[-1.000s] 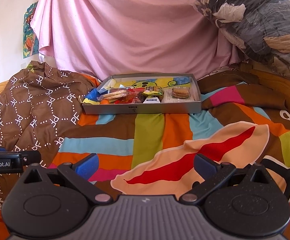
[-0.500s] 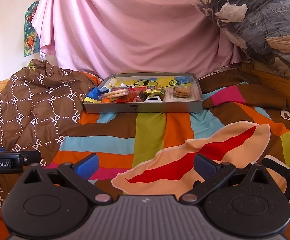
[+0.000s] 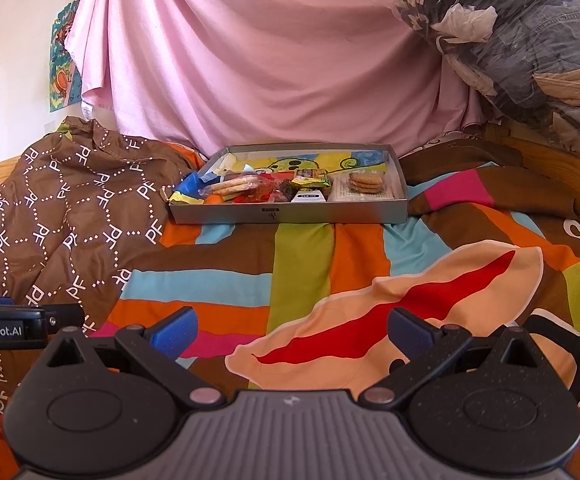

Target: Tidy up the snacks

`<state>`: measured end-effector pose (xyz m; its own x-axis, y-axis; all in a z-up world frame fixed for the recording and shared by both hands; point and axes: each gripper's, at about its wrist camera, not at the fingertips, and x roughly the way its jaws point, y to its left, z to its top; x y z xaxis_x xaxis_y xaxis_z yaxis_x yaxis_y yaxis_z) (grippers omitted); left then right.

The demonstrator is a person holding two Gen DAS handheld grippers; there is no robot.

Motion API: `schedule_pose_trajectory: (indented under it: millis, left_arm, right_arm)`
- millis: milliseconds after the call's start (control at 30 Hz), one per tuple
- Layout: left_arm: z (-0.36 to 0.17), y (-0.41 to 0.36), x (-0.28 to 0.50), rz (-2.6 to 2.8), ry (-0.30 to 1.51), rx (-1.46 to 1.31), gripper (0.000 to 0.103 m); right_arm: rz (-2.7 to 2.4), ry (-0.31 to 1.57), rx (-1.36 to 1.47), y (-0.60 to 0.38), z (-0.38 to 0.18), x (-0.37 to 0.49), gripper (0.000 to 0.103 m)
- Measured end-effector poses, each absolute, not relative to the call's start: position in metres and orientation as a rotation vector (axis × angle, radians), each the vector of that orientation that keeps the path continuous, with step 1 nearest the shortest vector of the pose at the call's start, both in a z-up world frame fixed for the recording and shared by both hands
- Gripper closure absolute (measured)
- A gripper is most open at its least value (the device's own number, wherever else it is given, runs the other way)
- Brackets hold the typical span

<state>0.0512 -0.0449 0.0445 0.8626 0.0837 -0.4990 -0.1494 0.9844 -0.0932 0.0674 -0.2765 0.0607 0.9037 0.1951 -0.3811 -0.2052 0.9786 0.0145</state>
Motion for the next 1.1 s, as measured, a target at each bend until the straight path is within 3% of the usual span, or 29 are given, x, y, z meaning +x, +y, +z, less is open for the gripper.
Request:
schedule_pose_trajectory:
  millis: [1100]
  left_arm:
    - [0.0491,-0.0534,0.0433,0.149,0.517,-0.102,0.002]
  right_arm:
    - [0.210,0.396,-0.032,-0.2739,0.0590,0.0666,0.000]
